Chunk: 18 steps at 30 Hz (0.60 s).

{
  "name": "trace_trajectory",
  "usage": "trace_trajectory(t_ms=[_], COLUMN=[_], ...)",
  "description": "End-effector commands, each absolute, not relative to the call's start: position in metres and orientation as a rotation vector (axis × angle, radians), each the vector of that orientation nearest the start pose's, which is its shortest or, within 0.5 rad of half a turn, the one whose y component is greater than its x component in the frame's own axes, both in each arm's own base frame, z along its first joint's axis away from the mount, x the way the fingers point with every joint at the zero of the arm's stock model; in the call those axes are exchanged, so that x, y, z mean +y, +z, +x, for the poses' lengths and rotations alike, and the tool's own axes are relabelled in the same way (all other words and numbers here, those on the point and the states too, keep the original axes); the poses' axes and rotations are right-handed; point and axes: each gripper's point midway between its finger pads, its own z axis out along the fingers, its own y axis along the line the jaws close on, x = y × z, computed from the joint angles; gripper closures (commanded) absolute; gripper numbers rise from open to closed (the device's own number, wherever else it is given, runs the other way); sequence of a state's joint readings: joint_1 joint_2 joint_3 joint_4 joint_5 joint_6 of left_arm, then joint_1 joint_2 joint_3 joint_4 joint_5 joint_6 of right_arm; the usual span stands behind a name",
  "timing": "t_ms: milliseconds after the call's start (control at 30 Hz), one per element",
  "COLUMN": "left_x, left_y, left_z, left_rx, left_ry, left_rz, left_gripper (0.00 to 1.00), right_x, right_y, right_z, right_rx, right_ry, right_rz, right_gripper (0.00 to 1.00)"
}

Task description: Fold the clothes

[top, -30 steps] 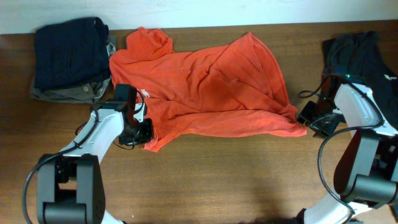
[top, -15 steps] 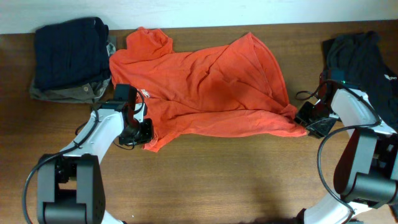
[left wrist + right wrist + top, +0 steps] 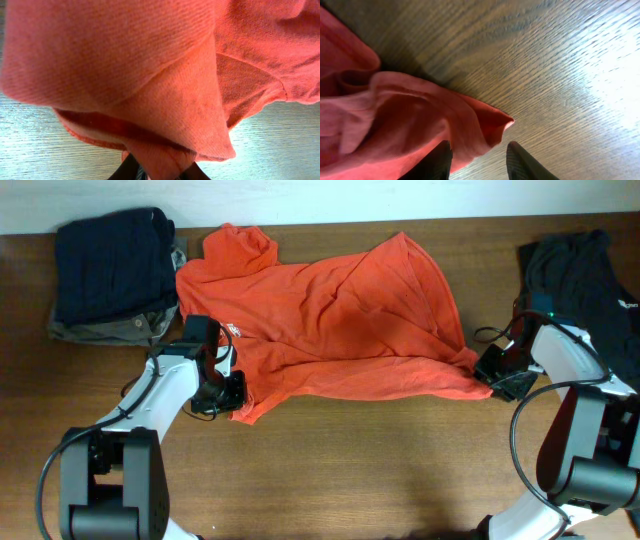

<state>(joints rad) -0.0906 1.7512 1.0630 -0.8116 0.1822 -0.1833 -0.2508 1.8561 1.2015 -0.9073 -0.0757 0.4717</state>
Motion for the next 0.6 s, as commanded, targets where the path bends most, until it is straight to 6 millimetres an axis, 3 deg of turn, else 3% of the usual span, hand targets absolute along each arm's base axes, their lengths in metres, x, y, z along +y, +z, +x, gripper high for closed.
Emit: trace_trajectory(t_ms=[0,200,267,400,567], left_x=[-0.058,-0.058,-0.058,-0.058,-0.056], left_y=[0.019,0.019,0.019,0.02,0.025], left_z=[0.305,0.305,0.304,0.297,0.282], left_rx=[3.093,3.093,3.095,3.122,3.175], left_ry=[-0.282,-0.282,-0.283,-0.283,-0.277], left_rz=[-0.127,-0.127,-0.128,-0.145,-0.16], left_gripper=[0.82,0.83,0.99,0.99,0.99], right_x=[-0.068,-0.069,-0.069,-0.068,-0.068], right_y=[0.014,0.014,0.014,0.022,0.033], right_z=[0.315,0.316,0.317,0.316,0.313], right_rx=[2.945,2.94,2.941,2.955,2.973], right_ry=[0.104,0.104,0.105,0.102,0.098], right_rz=[1.125,1.123,1.123,1.13,1.137], right_gripper=[0.61,0.79,0.85,0.96,0.96])
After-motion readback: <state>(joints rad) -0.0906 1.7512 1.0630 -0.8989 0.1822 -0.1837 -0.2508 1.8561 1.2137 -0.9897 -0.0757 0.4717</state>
